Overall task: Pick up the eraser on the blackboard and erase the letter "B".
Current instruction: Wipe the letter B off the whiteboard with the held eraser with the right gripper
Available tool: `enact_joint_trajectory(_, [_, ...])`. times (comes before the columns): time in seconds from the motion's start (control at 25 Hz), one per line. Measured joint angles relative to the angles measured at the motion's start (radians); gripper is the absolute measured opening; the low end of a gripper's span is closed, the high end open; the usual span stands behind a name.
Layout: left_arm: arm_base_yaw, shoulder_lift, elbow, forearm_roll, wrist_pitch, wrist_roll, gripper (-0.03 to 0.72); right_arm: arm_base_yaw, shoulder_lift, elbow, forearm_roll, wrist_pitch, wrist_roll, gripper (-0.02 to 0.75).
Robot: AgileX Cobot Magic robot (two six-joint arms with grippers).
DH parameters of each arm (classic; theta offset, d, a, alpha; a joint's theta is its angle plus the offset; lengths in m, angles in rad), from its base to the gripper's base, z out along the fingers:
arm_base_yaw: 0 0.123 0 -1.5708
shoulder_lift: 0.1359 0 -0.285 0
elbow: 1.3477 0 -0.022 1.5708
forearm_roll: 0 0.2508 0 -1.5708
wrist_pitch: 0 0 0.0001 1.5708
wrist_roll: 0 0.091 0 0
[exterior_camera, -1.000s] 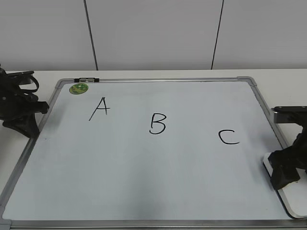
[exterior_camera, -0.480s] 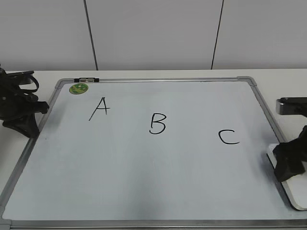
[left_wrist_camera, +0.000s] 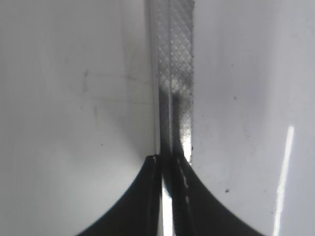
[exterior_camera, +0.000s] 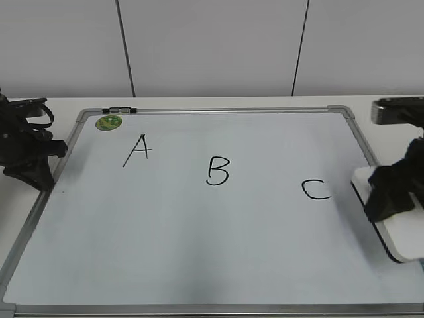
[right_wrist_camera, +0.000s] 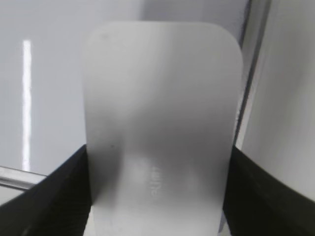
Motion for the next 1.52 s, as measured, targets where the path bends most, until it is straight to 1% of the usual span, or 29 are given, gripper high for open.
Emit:
enact_joint_trajectory(0.28, [0.0,0.0,0.0,0.0,0.0,0.0,0.011,0.18,0.022,-0.194,0.002,0.074,-0.004,0.549])
enact_joint_trajectory(0.56, [0.0,0.0,0.0,-0.004,0.0,0.0,0.011,0.277,0.203,-0.447,-0.002,0.181,0.003,0.549])
enact_joint_trajectory(0.84, [0.0,0.0,0.0,-0.006,0.0,0.0,0.011,0.315,0.472,-0.76,-0.013,0.319,0.047,0.549])
enact_joint_trajectory(1.12, [0.0,0.0,0.0,-0.006,0.002,0.0,0.011,0.32,0.674,-1.014,-0.03,0.338,0.085,0.549])
enact_joint_trajectory(1.32, [0.0,0.0,0.0,-0.004,0.002,0.0,0.011,0.32,0.791,-1.131,-0.055,0.34,0.1,0.549])
enact_joint_trajectory(1.52, [0.0,0.0,0.0,-0.004,0.002,0.0,0.011,0.32,0.872,-1.183,-0.059,0.34,0.106,0.549])
